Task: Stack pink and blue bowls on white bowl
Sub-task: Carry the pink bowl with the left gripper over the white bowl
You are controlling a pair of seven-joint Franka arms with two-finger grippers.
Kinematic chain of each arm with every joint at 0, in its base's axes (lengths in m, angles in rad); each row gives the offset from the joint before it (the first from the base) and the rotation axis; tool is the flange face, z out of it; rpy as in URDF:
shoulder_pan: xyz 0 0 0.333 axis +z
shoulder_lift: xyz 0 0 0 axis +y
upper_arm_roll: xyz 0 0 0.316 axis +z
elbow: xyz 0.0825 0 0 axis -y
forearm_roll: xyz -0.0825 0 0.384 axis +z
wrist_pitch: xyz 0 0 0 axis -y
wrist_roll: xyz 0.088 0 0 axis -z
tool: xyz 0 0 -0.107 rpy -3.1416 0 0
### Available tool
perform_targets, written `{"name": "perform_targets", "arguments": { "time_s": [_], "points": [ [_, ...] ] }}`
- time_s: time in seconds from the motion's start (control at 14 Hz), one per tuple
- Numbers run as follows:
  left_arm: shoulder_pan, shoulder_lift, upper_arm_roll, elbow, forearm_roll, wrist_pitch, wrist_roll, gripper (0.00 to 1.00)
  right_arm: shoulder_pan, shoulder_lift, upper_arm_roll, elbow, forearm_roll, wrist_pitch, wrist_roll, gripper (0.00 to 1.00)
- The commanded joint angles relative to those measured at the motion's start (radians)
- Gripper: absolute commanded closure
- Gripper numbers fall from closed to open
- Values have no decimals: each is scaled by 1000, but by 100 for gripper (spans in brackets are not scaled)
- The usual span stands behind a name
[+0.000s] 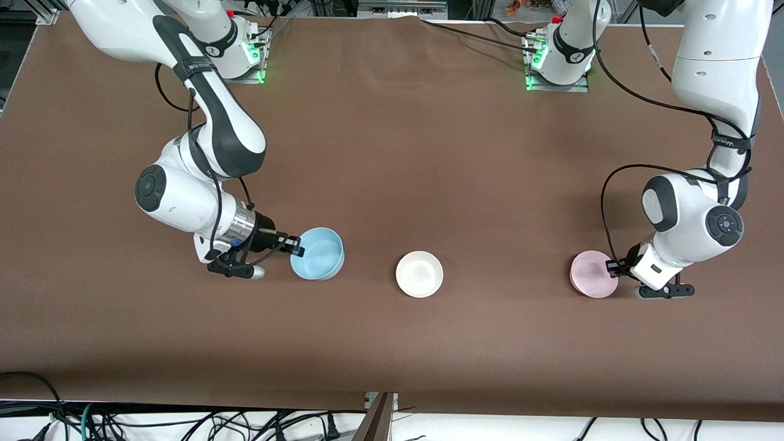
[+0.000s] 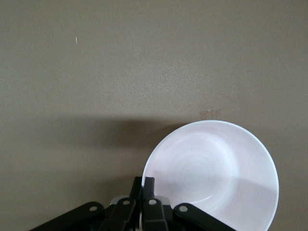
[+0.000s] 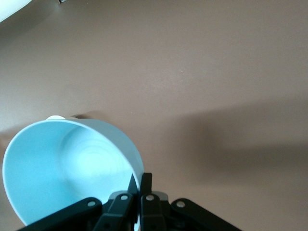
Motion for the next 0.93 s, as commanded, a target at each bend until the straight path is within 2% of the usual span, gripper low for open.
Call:
{"name": "perform_targets", "arguments": {
  "time_s": [0.0, 0.29, 0.64, 0.86],
  "points": [
    [4, -11, -27, 19, -52, -10, -3, 100, 5, 18, 0, 38, 18, -19, 7, 100],
    [-8, -38, -58, 36, -164, -16, -45, 100, 6, 17, 0, 40, 18, -19, 10, 100],
    [-15, -77, -162, 41, -163, -33, -255, 100, 15, 17, 11, 52, 19, -20, 45, 100],
    [-104, -98, -171, 28, -158, -47, -416, 100, 20, 18, 11, 52, 18, -19, 41, 100]
  ]
}}
